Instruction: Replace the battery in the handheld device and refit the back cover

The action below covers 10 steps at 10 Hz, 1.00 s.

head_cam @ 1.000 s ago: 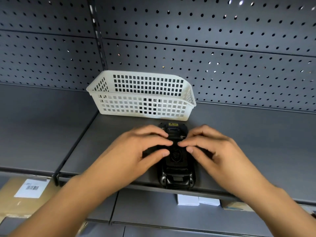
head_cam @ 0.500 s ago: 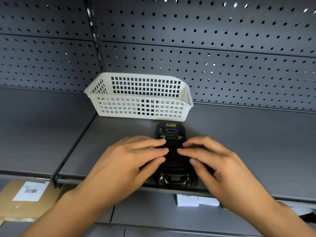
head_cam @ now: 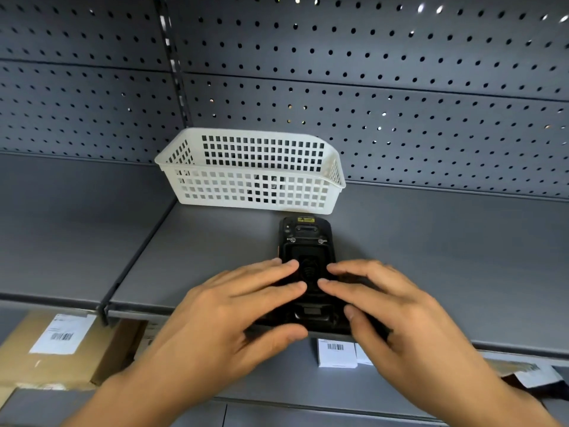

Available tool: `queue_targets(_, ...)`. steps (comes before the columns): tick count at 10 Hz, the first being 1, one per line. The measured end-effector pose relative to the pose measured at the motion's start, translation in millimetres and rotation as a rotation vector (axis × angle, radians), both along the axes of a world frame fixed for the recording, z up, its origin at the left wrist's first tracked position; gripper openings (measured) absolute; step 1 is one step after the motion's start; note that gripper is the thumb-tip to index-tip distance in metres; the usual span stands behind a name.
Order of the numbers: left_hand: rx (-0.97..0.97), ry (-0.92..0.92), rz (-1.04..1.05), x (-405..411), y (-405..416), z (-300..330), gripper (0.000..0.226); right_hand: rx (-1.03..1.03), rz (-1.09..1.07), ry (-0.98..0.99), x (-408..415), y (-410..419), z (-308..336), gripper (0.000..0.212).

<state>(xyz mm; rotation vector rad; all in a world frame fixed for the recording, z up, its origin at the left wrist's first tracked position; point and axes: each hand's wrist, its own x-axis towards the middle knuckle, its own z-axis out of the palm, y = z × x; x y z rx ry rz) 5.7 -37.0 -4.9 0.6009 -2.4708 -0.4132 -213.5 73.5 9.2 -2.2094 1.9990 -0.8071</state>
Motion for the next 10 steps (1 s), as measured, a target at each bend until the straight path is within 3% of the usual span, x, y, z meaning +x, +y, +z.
queue_targets(1,-0.053,0.037,-0.007,0,6,-6,0.044,-0.018,0.009,0.013,5,7,-4,0.039)
queue_targets(3,0.079,0.143,0.042,-4,10,-12,0.037,0.072,-0.056,-0.006,13,11,-11,0.045)
queue_targets(8,0.101,0.163,0.074,-7,18,-12,0.036,0.002,-0.017,-0.096,12,8,-9,0.039)
queue_targets(10,0.214,0.162,0.093,0,37,-1,0.033,-0.03,0.013,-0.163,22,34,12,0.038)
